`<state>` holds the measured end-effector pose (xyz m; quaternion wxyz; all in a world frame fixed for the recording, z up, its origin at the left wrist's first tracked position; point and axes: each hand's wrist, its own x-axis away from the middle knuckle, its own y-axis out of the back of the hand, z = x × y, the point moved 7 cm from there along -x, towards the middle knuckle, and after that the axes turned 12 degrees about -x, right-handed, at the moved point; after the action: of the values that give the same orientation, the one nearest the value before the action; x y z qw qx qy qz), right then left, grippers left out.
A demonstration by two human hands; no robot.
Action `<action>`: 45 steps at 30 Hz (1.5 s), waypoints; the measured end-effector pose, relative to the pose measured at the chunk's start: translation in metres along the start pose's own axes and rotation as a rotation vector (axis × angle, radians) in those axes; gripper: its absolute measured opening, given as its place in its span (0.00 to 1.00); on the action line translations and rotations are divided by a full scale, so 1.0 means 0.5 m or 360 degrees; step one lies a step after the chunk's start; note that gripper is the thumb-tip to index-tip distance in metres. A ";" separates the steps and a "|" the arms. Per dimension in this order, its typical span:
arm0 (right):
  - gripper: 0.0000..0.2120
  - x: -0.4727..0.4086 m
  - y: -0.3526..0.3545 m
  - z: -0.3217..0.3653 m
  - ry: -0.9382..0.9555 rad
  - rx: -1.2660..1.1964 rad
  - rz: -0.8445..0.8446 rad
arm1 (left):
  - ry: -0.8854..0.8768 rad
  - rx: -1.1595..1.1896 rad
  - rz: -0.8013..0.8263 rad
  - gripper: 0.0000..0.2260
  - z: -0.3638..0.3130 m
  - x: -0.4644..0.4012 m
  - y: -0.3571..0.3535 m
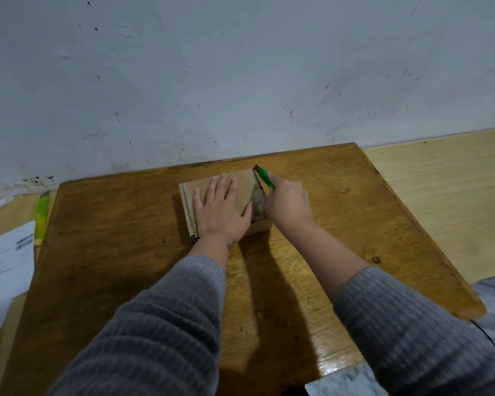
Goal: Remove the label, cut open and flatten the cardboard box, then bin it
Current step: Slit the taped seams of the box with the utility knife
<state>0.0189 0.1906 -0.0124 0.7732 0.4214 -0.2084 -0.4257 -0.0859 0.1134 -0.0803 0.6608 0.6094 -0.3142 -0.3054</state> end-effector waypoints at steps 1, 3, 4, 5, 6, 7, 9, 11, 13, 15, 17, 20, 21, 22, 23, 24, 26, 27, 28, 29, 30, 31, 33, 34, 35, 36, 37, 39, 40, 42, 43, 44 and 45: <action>0.17 0.000 -0.001 0.000 -0.0006 0.0021 -0.0003 | 0.0001 0.0000 0.0000 0.32 0.000 0.000 -0.001; 0.17 0.000 -0.008 0.005 -0.0013 0.0044 0.0022 | 0.0008 0.0000 -0.0002 0.33 0.000 -0.001 -0.004; 0.18 -0.001 -0.012 0.007 -0.0021 0.0037 0.0041 | 0.0011 0.0002 -0.0001 0.33 0.001 -0.001 -0.005; 0.18 -0.001 -0.013 0.009 -0.0026 0.0020 0.0049 | 0.0014 0.0004 0.0001 0.33 0.001 -0.001 -0.005; 0.18 -0.002 -0.012 0.010 -0.0028 -0.0002 0.0041 | 0.0015 0.0004 0.0001 0.33 0.002 -0.002 -0.005; 0.18 -0.002 -0.008 0.010 -0.0024 -0.0033 0.0016 | 0.0015 0.0002 0.0001 0.33 0.001 -0.002 -0.004; 0.16 0.004 0.002 0.008 -0.0012 -0.0105 -0.0023 | 0.0015 0.0001 -0.0004 0.33 0.000 0.000 -0.001; 0.15 0.011 0.008 0.006 -0.0006 -0.0154 -0.0026 | 0.0017 0.0009 -0.0005 0.32 0.000 0.002 0.000; 0.15 0.016 0.013 0.007 0.0009 -0.0143 -0.0044 | 0.0017 0.0015 -0.0001 0.32 0.000 0.001 0.000; 0.15 0.017 0.015 0.010 0.0023 -0.0136 -0.0058 | 0.0017 0.0015 -0.0002 0.32 0.001 0.001 0.001; 0.15 0.015 0.014 0.012 0.0025 -0.0143 -0.0042 | 0.0014 0.0018 -0.0004 0.32 0.000 0.001 0.001; 0.15 0.015 0.011 0.012 0.0008 -0.0155 -0.0028 | 0.0009 0.0011 -0.0006 0.32 0.000 0.002 0.002; 0.15 0.014 0.010 0.012 0.0003 -0.0152 -0.0027 | 0.0009 0.0010 -0.0008 0.32 0.001 0.002 0.002; 0.16 0.013 0.008 0.012 -0.0001 -0.0141 -0.0022 | 0.0008 0.0007 -0.0011 0.32 0.001 0.002 0.001; 0.16 0.013 0.007 0.012 -0.0004 -0.0120 -0.0013 | 0.0008 0.0003 -0.0013 0.32 0.001 0.001 0.001; 0.17 0.012 0.004 0.013 -0.0007 -0.0091 0.0000 | 0.0008 0.0002 -0.0014 0.32 0.001 0.001 0.000; 0.17 0.010 0.000 0.016 -0.0013 -0.0029 0.0033 | 0.0009 0.0006 -0.0013 0.33 0.001 -0.001 -0.002; 0.17 0.008 -0.002 0.017 -0.0020 -0.0001 0.0054 | 0.0011 0.0008 -0.0013 0.33 0.001 -0.001 -0.003; 0.17 0.008 -0.003 0.019 -0.0031 0.0023 0.0077 | 0.0013 0.0008 -0.0011 0.33 0.002 -0.002 -0.004; 0.17 0.008 -0.004 0.020 -0.0043 0.0036 0.0095 | 0.0014 0.0006 -0.0008 0.33 0.002 -0.003 -0.005; 0.17 0.009 -0.003 0.020 -0.0051 0.0033 0.0107 | 0.0015 0.0005 -0.0005 0.33 0.002 -0.003 -0.006; 0.16 0.010 -0.002 0.019 -0.0058 0.0019 0.0115 | 0.0017 0.0004 -0.0004 0.33 0.002 -0.003 -0.006; 0.15 0.016 0.005 0.014 -0.0069 -0.0013 0.0128 | 0.0021 -0.0001 -0.0011 0.33 0.001 -0.003 -0.004; 0.15 0.019 0.009 0.012 -0.0069 -0.0014 0.0142 | 0.0022 0.0000 -0.0019 0.32 0.001 -0.003 -0.002; 0.15 0.023 0.013 0.010 -0.0066 -0.0003 0.0156 | 0.0024 0.0003 -0.0028 0.32 0.000 -0.003 0.000; 0.15 0.025 0.016 0.009 -0.0070 0.0012 0.0168 | 0.0026 0.0008 -0.0036 0.32 0.001 -0.004 0.002; 0.15 0.027 0.020 0.007 -0.0083 0.0024 0.0176 | 0.0029 0.0015 -0.0041 0.32 0.001 -0.005 0.002; 0.15 0.032 0.023 0.006 -0.0109 0.0049 0.0198 | 0.0042 0.0024 -0.0041 0.32 0.002 -0.009 0.002; 0.14 0.037 0.023 0.005 -0.0113 0.0060 0.0207 | 0.0047 0.0029 -0.0037 0.32 0.002 -0.010 0.002; 0.15 0.051 0.021 -0.001 -0.0112 0.0053 0.0209 | 0.0051 0.0043 -0.0033 0.33 0.001 -0.011 0.002; 0.16 0.059 0.022 -0.004 -0.0114 0.0041 0.0206 | 0.0055 0.0052 -0.0036 0.33 0.001 -0.011 0.002; 0.17 0.066 0.024 -0.007 -0.0117 0.0039 0.0201 | 0.0060 0.0060 -0.0038 0.33 0.001 -0.011 0.003; 0.17 0.071 0.027 -0.010 -0.0121 0.0046 0.0194 | 0.0065 0.0065 -0.0039 0.33 0.002 -0.011 0.003</action>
<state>0.0485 0.1670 -0.0056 0.7831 0.4025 -0.2689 -0.3905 -0.0898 0.1173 -0.0791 0.6506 0.6328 -0.2993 -0.2945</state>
